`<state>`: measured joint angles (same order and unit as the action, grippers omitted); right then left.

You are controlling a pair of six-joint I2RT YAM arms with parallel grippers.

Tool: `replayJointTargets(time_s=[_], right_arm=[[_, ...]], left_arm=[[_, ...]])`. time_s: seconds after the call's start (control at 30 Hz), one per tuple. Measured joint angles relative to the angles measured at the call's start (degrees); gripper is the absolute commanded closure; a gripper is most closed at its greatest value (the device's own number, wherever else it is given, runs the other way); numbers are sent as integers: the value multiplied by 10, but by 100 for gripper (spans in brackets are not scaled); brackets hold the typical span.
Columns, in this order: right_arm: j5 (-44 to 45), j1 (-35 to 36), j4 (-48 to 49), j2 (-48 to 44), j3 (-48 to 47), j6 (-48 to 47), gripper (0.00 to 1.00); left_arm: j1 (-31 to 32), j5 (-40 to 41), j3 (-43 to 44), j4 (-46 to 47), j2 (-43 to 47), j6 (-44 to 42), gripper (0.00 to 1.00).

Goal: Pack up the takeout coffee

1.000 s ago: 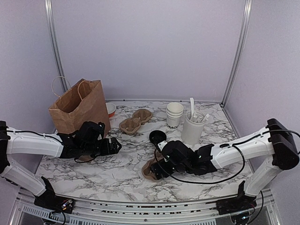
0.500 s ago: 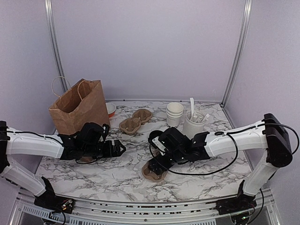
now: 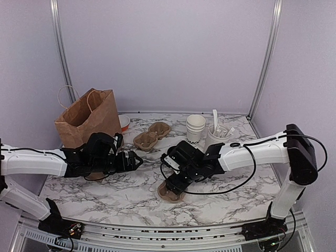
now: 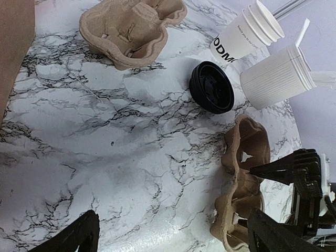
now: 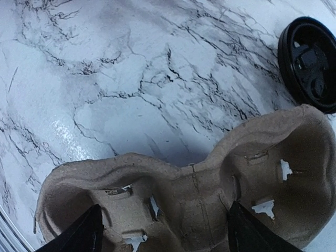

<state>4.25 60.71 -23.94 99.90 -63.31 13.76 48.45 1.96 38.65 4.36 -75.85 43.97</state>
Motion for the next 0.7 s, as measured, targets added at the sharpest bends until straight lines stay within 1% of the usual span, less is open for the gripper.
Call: replayJointTargets(time_s=[0.1,0.27,0.5,0.7], right_arm=[[9,-3,-7,10,-11,16,35],[26,-5,-19,23,-28,55,37],[47,-5,-40,26,-38,78,31],[57,-5,-81,26,-56,74,23]], left_arm=[[0,0,4,-5,14,0,1],[0,1,10,-13,33,2,1],[0,2,10,-22,48,2,1],[0,4,10,-27,48,1,1]])
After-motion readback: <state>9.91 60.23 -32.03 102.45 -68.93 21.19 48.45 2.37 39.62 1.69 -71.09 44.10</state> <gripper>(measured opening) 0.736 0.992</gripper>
